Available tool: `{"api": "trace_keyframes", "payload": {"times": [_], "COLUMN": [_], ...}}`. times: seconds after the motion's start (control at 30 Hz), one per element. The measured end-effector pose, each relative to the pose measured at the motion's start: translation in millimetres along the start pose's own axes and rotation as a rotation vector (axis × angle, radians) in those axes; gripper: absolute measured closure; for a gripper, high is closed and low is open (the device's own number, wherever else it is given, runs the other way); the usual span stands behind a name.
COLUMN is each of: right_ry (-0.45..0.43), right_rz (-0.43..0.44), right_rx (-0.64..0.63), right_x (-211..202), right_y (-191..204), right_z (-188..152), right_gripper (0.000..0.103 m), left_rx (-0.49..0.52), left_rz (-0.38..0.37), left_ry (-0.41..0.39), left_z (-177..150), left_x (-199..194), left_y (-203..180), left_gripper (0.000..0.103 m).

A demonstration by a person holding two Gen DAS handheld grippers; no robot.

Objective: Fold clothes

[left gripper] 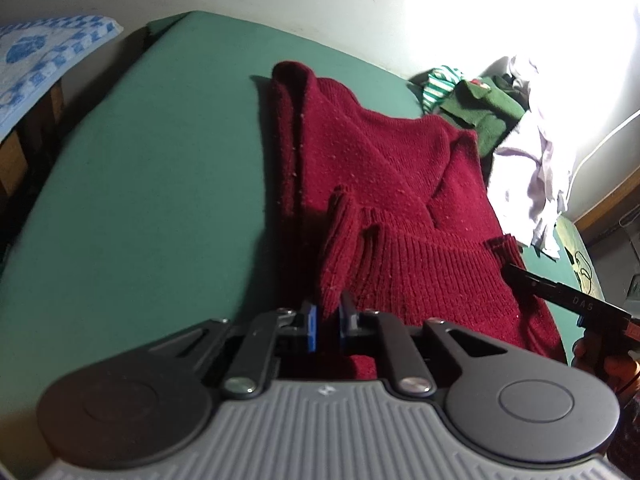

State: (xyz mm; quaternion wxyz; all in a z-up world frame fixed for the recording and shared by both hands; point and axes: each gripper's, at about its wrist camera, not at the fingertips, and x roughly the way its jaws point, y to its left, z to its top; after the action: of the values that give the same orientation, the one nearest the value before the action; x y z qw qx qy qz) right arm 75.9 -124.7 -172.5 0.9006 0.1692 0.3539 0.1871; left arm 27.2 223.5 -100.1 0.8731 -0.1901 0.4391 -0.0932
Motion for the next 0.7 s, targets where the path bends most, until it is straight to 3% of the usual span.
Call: {"api": "trace_keyframes", "payload": {"times": [0.1,0.17,0.23,0.33,0.4,0.47,0.53,0.6,0.7], "right_ry": [-0.021,-0.052,-0.046,-0.032,-0.029,-0.044,-0.057,-0.046,-0.053], "right_rz": [-0.023,-0.033,-0.025,-0.032,-0.040,-0.032,-0.050,-0.077,-0.083], "right_rx": [0.033,0.028,0.011,-0.029,-0.042,-0.010,-0.007,-0.034,-0.045], "right_x": [-6.9,-13.0,-11.2,-3.6,2.4,4.6,6.9,13.7,14.6], "right_y": [-0.6,3.8,7.7,13.3,14.7,11.5,11.2,10.3,7.9], "right_z": [0.9,2.7,4.3,6.2,7.2,8.2,8.0,5.7,5.4], "right_gripper": [0.081,0.072,0.068,0.068,0.076,0.087,0.087,0.088,0.090], "left_rx": [-0.023,-0.002,0.013,0.024,0.046,0.071,0.052,0.015,0.072], "left_rz": [-0.049,-0.058,-0.051,-0.046,-0.025,0.050,0.098,0.087,0.116], "left_ry": [-0.043,-0.083,-0.087,-0.067,-0.068,-0.085,-0.091,-0.107,-0.121], "left_z": [6.5,13.9,20.5,28.5,31.4,32.6,32.2,28.8,26.1], "left_x": [-9.2,-12.2,-3.3,15.6,25.0,32.5,38.4,37.8,39.0], "left_y": [-1.2,-6.7,-10.1,-13.6,-17.1,-18.6,-11.7,-3.7,-11.5], "left_gripper": [0.091,0.089,0.082,0.082,0.082,0.087,0.089,0.089,0.089]}}
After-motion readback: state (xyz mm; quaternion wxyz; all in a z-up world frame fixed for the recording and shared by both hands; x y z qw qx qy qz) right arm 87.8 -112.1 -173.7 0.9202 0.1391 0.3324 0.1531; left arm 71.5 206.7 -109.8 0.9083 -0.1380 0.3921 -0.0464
